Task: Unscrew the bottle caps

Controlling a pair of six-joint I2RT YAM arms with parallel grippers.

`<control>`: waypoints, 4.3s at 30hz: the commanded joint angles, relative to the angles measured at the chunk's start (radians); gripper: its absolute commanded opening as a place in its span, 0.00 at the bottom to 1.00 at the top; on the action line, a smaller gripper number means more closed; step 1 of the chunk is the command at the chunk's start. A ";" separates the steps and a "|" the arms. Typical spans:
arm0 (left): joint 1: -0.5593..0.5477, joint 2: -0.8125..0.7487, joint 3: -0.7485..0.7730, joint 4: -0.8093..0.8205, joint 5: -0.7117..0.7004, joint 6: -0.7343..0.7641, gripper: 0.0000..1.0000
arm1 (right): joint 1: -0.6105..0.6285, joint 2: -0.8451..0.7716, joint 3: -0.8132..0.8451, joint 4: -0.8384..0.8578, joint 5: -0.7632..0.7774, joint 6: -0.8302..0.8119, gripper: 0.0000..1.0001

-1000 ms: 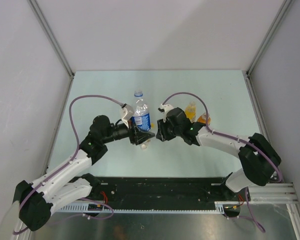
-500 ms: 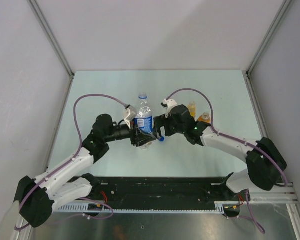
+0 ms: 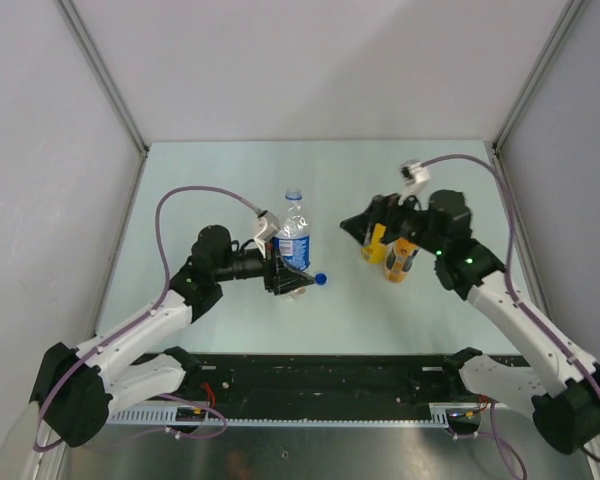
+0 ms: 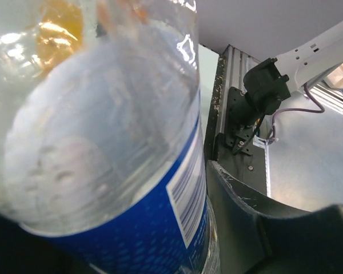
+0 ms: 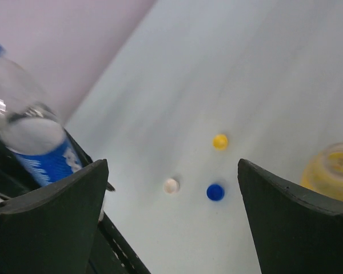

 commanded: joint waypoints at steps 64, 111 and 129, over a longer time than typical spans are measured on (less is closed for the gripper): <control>-0.204 -0.073 0.044 0.019 -0.417 0.052 0.99 | -0.144 -0.074 0.011 0.231 -0.424 0.168 0.00; -0.205 0.046 -0.052 -0.047 -0.409 0.047 1.00 | -0.274 -0.098 0.026 0.150 0.857 -0.177 0.00; -0.208 0.037 -0.050 -0.058 -0.401 0.042 0.99 | -0.227 0.102 -0.058 0.029 0.993 -0.058 0.00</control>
